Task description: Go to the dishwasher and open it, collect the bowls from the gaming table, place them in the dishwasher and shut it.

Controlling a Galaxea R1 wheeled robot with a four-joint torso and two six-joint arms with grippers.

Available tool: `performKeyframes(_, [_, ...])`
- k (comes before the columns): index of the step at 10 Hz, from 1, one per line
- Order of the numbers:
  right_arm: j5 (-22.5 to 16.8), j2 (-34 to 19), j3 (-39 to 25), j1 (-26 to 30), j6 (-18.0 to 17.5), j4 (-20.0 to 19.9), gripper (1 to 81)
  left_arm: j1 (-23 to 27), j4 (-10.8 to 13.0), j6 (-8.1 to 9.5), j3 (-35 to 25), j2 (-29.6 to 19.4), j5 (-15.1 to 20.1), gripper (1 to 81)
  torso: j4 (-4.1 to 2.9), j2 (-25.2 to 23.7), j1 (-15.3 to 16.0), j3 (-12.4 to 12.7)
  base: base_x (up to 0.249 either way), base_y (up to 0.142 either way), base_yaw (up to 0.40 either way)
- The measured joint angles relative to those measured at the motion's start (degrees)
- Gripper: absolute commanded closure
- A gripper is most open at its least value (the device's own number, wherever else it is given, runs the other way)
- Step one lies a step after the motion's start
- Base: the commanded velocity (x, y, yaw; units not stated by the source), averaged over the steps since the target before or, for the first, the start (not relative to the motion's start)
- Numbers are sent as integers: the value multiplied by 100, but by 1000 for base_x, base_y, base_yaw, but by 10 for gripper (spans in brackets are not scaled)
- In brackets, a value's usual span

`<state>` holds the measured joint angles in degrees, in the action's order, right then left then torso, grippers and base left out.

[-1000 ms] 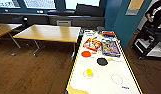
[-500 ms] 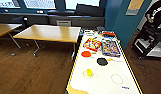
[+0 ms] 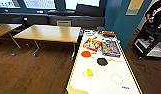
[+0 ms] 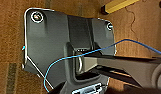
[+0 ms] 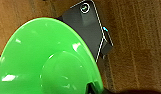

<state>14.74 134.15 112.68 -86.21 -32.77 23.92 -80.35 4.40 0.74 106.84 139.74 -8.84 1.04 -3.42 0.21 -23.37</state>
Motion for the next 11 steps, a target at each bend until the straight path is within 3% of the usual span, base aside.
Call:
performKeyframes(4, [-94,111,-44,-288,28,135,811,160,-135,105,-295,-313,-177,10,0,0,-2,0,0,0,0])
performKeyframes(5, [-94,117,-132,-319,190,59,811,201,-156,160,-400,-474,-193,10,0,0,-2,0,0,0,0])
performKeyframes(6, [-146,146,-206,-340,607,-240,811,216,-168,219,-588,-647,-183,10,0,0,-2,0,0,0,0])
performKeyframes(8, [-265,212,-262,-378,1916,-1392,811,328,-173,283,-1029,-978,-168,10,0,0,-5,0,0,0,0])
performKeyframes(9, [-195,223,-278,-380,2378,-1865,811,394,-176,336,-1232,-1148,-168,10,0,0,-5,0,0,0,0])
performKeyframes(10, [-57,221,-301,-378,2583,-2161,811,458,-187,361,-1467,-1336,-166,10,0,0,-5,0,0,0,0])
performKeyframes(11, [-28,227,-322,-375,2638,-2202,811,540,-208,379,-1709,-1540,-163,10,0,0,-5,0,0,0,0])
